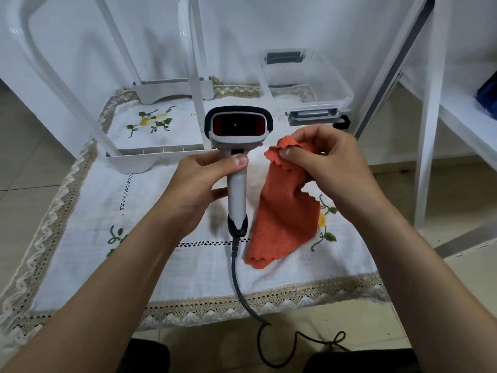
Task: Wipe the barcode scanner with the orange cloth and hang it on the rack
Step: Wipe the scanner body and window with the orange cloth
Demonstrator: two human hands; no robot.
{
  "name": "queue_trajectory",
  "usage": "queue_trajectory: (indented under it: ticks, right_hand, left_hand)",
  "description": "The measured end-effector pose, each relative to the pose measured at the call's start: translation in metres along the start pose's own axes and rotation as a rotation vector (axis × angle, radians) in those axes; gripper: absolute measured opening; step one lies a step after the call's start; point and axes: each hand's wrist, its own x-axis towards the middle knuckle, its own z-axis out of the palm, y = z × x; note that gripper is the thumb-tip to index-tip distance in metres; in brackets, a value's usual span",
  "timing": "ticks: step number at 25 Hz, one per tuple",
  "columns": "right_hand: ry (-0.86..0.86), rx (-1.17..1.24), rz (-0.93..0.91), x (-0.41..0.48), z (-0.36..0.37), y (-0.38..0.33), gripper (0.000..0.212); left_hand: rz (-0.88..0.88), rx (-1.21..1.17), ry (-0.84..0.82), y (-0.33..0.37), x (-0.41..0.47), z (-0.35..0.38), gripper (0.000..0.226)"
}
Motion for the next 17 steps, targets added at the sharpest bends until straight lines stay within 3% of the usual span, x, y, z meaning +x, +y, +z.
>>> queue_trajectory:
  ticks: [3, 5, 10, 13, 17]
  right_hand:
    - [0.085, -0.016, -0.007, 0.003, -0.001, 0.0, 0.017]
    - [0.033, 0.058, 0.002, 0.003, 0.003, -0.001, 0.016]
    - [-0.064, 0.24, 0.135, 0.005, -0.001, 0.002, 0.043]
    - [-0.141, 0.054, 0.198, 0.005, -0.006, 0.007, 0.02]
    - [0.009, -0.013, -0.031, 0.006, -0.009, -0.001, 0.015]
  left_hand:
    - [0.042, -0.04, -0.086, 0.0, -0.001, 0.003, 0.024]
    - [0.054, -0.035, -0.139, 0.0, -0.001, 0.008, 0.021]
    - [0.063, -0.081, -0.102, 0.002, 0.003, 0.005, 0.007]
    - [0.072, -0.112, -0.093, 0.004, 0.003, 0.001, 0.014]
    - [0.028, -0.059, 0.004, 0.004, 0.005, -0.002, 0.012]
